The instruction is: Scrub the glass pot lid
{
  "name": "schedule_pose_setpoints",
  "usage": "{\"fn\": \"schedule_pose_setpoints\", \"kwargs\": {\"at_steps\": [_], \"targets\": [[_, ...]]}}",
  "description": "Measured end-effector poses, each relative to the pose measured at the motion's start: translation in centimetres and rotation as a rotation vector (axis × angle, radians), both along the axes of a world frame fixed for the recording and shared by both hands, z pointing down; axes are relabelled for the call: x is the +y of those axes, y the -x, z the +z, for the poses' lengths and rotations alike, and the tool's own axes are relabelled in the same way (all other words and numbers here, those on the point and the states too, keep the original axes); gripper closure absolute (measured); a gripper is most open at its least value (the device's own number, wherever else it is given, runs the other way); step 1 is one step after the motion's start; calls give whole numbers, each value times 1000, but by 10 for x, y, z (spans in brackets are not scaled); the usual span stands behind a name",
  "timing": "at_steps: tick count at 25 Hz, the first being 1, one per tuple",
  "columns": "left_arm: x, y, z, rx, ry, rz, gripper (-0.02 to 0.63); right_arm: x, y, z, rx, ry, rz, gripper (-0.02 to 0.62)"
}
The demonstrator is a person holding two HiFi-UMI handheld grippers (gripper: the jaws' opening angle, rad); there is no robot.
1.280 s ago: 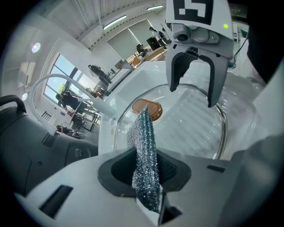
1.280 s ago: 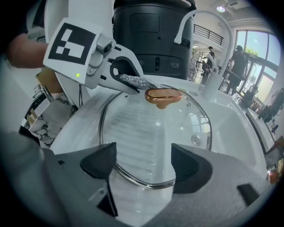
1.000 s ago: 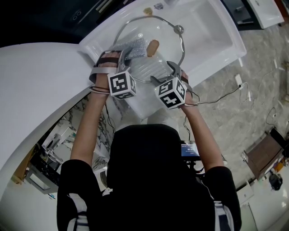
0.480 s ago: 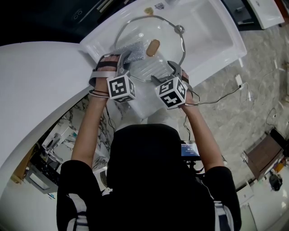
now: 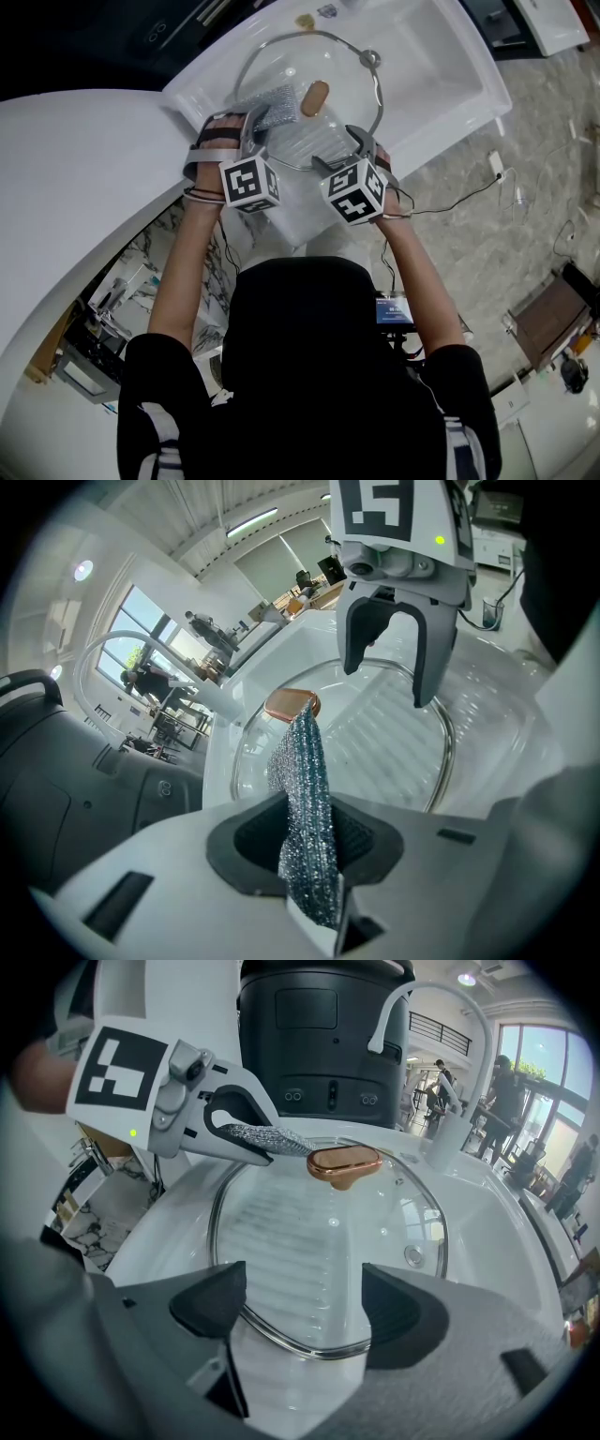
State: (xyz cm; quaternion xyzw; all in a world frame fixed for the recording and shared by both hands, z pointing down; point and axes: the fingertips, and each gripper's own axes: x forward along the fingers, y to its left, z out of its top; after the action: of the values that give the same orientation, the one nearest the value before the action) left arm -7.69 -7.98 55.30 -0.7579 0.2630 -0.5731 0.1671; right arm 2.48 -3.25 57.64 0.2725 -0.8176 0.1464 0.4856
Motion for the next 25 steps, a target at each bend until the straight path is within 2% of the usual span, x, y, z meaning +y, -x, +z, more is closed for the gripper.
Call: {"fn": "schedule_pose_setpoints", "kwargs": {"at_steps": [25], "targets": [[-41, -2, 1, -31, -3, 15, 529, 1, 2, 0, -4, -4, -2, 219]]}}
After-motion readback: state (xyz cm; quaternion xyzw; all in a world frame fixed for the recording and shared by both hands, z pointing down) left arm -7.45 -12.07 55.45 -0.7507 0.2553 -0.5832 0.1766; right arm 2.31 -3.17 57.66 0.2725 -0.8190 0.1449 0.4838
